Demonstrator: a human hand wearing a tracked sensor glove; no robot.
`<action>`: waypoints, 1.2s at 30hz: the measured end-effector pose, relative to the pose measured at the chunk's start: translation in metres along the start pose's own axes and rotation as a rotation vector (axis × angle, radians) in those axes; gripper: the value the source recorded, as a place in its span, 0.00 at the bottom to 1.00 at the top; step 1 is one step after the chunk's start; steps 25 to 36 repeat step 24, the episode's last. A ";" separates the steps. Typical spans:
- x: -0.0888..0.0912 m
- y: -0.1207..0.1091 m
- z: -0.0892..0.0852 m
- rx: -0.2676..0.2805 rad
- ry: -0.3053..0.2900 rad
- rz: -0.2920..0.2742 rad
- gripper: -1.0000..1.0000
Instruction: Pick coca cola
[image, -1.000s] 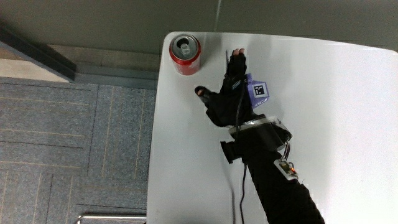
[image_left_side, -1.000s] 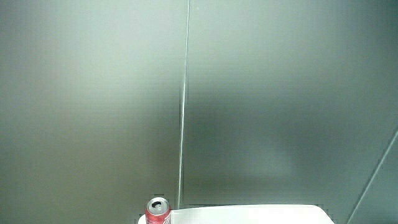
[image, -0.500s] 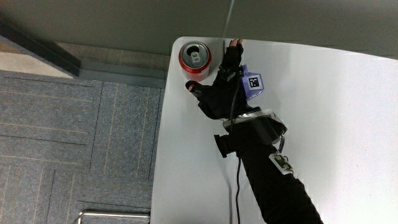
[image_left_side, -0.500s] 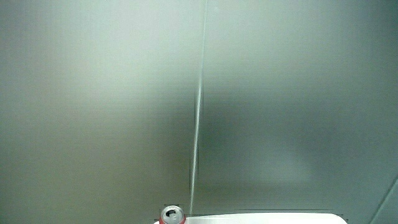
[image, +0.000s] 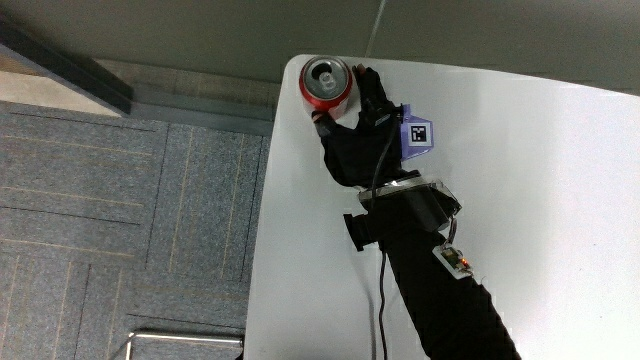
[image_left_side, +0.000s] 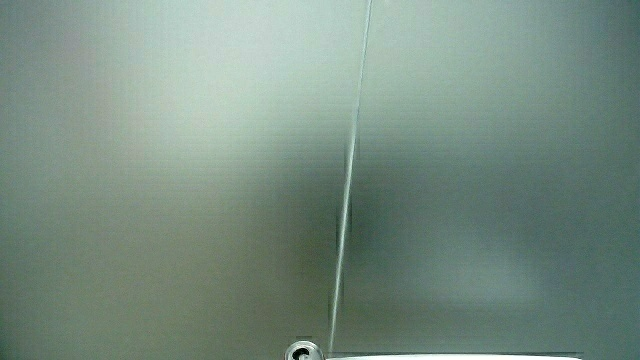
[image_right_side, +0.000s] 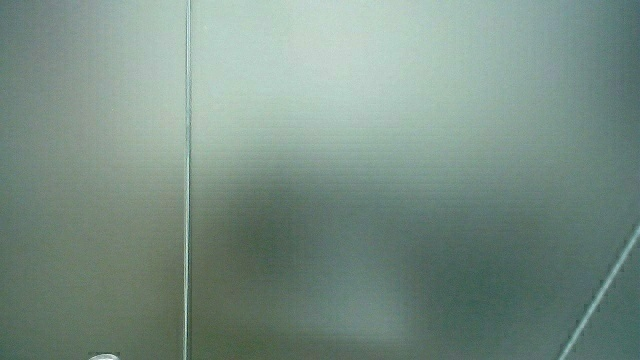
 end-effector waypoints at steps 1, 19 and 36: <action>0.000 -0.001 0.001 0.014 0.007 -0.012 0.79; 0.009 -0.009 0.013 0.080 0.024 0.023 1.00; 0.007 -0.011 0.020 0.087 0.035 0.048 1.00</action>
